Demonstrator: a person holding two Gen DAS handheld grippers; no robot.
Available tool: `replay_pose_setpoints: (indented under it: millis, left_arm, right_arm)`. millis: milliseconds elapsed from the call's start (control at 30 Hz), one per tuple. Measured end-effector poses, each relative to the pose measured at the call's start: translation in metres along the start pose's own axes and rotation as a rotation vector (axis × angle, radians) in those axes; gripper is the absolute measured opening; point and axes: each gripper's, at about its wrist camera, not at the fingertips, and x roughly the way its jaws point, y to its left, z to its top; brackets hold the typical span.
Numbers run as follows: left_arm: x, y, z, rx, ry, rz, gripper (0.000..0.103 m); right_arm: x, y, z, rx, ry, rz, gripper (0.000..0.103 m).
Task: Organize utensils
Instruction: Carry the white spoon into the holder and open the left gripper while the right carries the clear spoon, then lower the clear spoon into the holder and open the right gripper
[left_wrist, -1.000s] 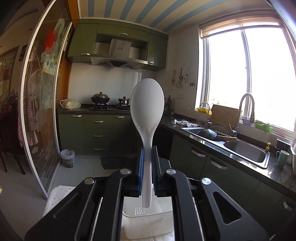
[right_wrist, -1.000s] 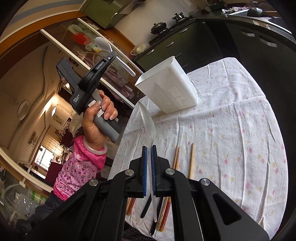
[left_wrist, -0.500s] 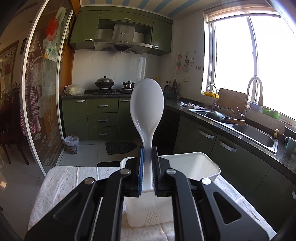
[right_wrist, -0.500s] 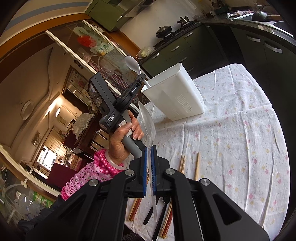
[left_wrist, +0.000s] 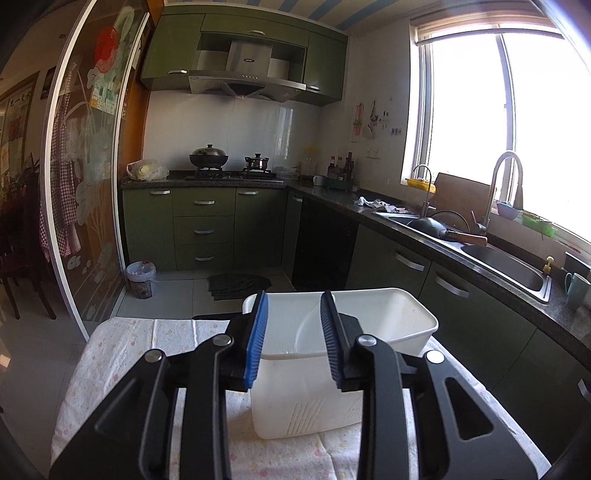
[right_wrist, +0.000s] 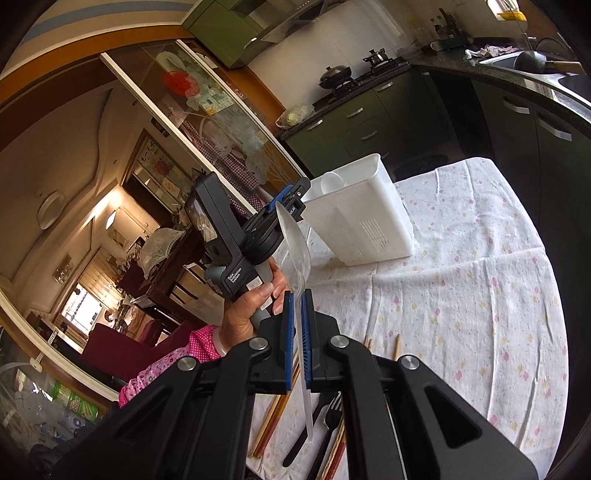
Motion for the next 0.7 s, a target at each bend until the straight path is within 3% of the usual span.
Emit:
replay_pose_setpoints:
  millis: [233, 433, 567, 700]
  left_arm:
    - [-0.063, 0.013, 0.018, -0.065, -0.041, -0.027, 0.036]
    - [-0.134, 0.021, 0.005, -0.057, -0.045, -0.041, 0.04]
    - [-0.166, 0.029, -0.007, -0.052, -0.025, -0.049, 0.043]
    - [-0.18, 0.04, -0.012, -0.061, -0.007, -0.046, 0.045]
  right_arm:
    - [0.013, 0.013, 0.082, -0.08, -0.211, -0.033, 0.005]
    - [0.052, 0.013, 0.147, -0.116, -0.4, -0.1, 0.005]
    - [0.092, 0.001, 0.165, -0.125, -0.417, -0.18, 0.005]
    - [0.127, -0.011, 0.158, -0.164, -0.402, -0.245, 0.005]
